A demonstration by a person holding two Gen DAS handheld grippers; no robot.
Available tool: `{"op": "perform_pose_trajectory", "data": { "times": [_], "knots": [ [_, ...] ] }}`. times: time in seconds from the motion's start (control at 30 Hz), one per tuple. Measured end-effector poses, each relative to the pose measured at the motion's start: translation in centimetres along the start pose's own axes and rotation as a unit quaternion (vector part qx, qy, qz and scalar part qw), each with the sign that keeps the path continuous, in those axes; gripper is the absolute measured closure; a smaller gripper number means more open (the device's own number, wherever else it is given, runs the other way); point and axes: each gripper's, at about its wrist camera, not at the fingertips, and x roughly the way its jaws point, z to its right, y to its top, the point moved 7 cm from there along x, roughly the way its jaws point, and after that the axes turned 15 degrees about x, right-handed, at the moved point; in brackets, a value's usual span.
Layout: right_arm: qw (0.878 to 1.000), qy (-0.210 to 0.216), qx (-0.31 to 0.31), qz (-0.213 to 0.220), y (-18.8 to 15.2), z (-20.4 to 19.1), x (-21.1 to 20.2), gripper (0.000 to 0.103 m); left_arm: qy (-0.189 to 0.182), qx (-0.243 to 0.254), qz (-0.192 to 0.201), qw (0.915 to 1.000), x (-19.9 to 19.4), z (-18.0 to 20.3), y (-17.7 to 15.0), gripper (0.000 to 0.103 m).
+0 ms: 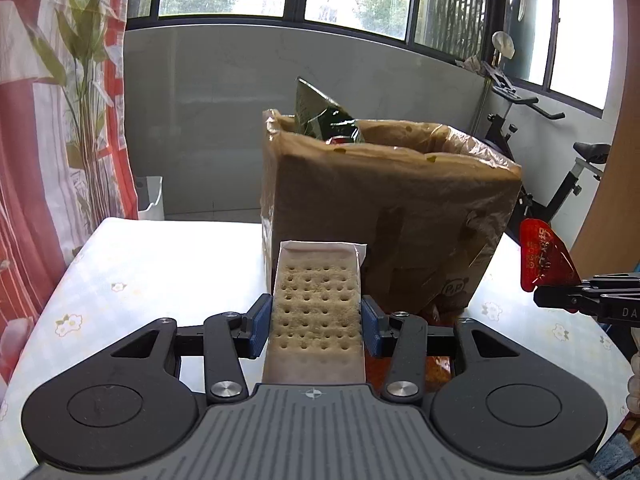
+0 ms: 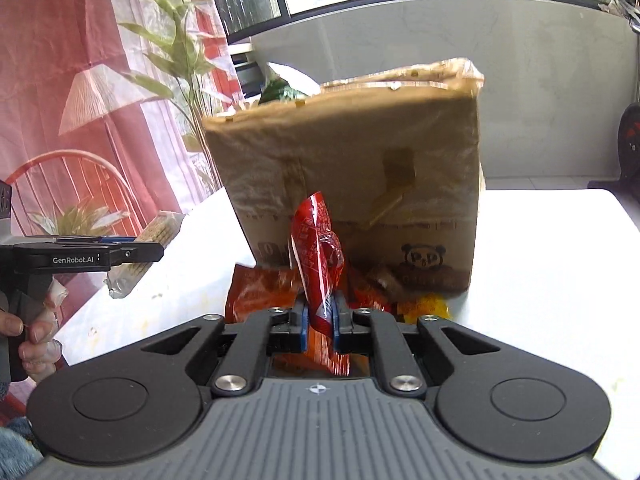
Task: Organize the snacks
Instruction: 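Carry cracker pack and sausage stick over the box and open both grippers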
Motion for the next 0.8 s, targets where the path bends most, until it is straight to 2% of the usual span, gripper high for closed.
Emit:
{"op": "perform_pose_trajectory", "data": {
  "times": [0.17,0.33,0.53,0.63,0.67,0.7,0.73,0.8],
  "knots": [
    [0.998,0.011,-0.028,0.059,7.9,-0.9,-0.2,0.092,-0.015,0.022,0.065,0.9975,0.5,1.5,8.0,0.054],
    [0.995,0.008,-0.043,0.086,13.9,-0.9,1.6,0.092,-0.032,0.037,0.09,0.9947,3.7,3.2,14.6,0.054],
    [0.997,-0.009,-0.02,0.071,18.0,0.7,6.8,0.092,-0.039,0.026,0.062,0.997,11.0,4.4,19.0,0.054],
    [0.998,-0.023,-0.018,0.061,18.8,1.5,8.8,0.091,-0.065,0.011,0.037,0.9971,14.9,4.6,19.9,0.053],
    [0.998,-0.027,-0.018,0.057,18.9,1.8,9.3,0.085,-0.076,0.006,0.031,0.9966,15.9,4.5,20.0,0.048],
    [0.998,-0.032,-0.018,0.049,18.9,2.3,9.7,0.08,-0.077,0.005,0.026,0.9967,16.8,4.3,20.1,0.041],
    [0.998,-0.036,-0.018,0.043,18.9,2.4,10.2,0.072,-0.072,0.007,0.024,0.9971,17.1,4.3,20.2,0.038],
    [0.998,-0.045,-0.017,0.037,19.0,2.9,10.8,0.066,-0.064,0.014,0.025,0.9975,17.6,3.9,20.3,0.033]
  ]
}}
